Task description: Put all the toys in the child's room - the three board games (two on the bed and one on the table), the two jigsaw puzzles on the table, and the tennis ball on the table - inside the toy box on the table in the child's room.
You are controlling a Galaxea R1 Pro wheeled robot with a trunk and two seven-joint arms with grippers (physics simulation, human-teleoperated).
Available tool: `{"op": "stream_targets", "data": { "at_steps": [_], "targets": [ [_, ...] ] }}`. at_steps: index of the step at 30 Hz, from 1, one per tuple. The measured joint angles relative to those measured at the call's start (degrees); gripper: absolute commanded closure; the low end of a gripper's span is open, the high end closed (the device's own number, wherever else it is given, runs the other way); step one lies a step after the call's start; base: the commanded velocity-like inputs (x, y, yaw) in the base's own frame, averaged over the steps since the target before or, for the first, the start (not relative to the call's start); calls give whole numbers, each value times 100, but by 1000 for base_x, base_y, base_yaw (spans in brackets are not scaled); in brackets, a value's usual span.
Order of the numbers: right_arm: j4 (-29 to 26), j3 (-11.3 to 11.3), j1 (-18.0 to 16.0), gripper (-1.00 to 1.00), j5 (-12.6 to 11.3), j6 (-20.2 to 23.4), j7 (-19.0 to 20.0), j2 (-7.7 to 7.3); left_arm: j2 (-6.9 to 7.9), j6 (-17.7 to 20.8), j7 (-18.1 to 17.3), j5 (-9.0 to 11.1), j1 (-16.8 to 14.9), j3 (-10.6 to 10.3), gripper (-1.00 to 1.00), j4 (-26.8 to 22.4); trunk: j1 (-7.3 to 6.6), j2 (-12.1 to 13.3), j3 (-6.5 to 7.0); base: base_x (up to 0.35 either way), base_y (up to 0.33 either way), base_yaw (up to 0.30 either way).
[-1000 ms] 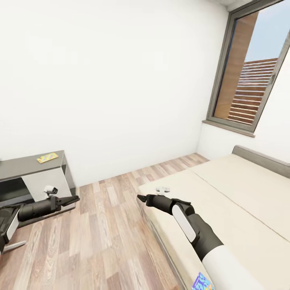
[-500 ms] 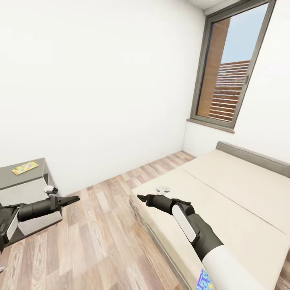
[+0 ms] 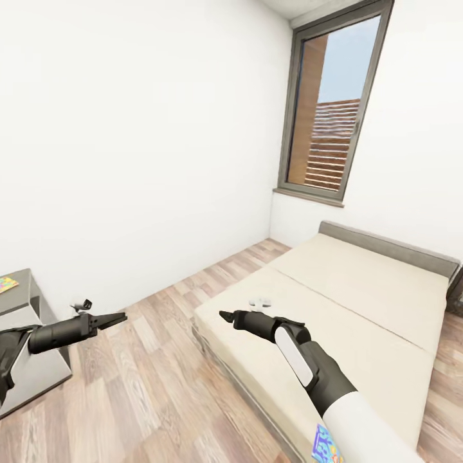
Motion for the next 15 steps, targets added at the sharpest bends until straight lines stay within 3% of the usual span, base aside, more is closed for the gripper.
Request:
{"op": "stream_targets", "data": {
  "at_steps": [15],
  "targets": [
    [0, 0, 0, -100, 0, 1, -1, 0, 66, -1, 0, 7, 0, 0, -100, 0, 0, 0, 0, 89, 137, -279]
  ]
}}
